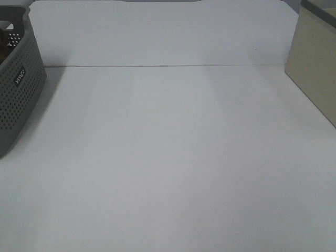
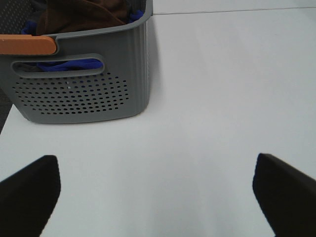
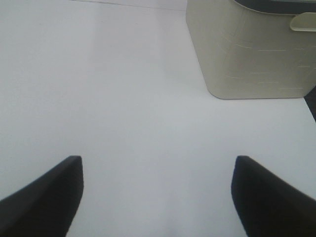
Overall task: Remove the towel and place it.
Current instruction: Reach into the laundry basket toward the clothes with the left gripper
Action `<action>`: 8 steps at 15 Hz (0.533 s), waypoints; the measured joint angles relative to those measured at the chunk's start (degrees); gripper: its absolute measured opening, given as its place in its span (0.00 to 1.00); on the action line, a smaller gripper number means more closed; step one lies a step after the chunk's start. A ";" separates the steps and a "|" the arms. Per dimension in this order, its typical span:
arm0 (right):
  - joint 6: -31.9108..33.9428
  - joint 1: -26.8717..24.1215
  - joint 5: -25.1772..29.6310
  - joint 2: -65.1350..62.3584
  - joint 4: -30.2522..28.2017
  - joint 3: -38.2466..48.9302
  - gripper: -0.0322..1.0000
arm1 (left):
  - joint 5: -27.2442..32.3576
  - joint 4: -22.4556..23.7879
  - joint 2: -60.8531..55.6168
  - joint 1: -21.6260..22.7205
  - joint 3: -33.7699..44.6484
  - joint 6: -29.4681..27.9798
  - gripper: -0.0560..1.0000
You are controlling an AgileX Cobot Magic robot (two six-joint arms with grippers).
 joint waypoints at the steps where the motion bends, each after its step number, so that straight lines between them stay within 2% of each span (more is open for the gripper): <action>1: 0.00 0.00 0.00 0.00 0.00 0.00 0.80 | 0.00 0.00 0.00 0.00 0.00 0.00 0.99; 4: -0.06 0.00 0.00 0.00 0.00 0.00 0.82 | 0.00 1.49 0.00 0.00 0.00 0.00 0.99; 8: 0.00 0.00 0.00 0.00 -0.11 0.00 0.97 | 0.00 1.89 0.00 0.00 0.00 0.00 0.99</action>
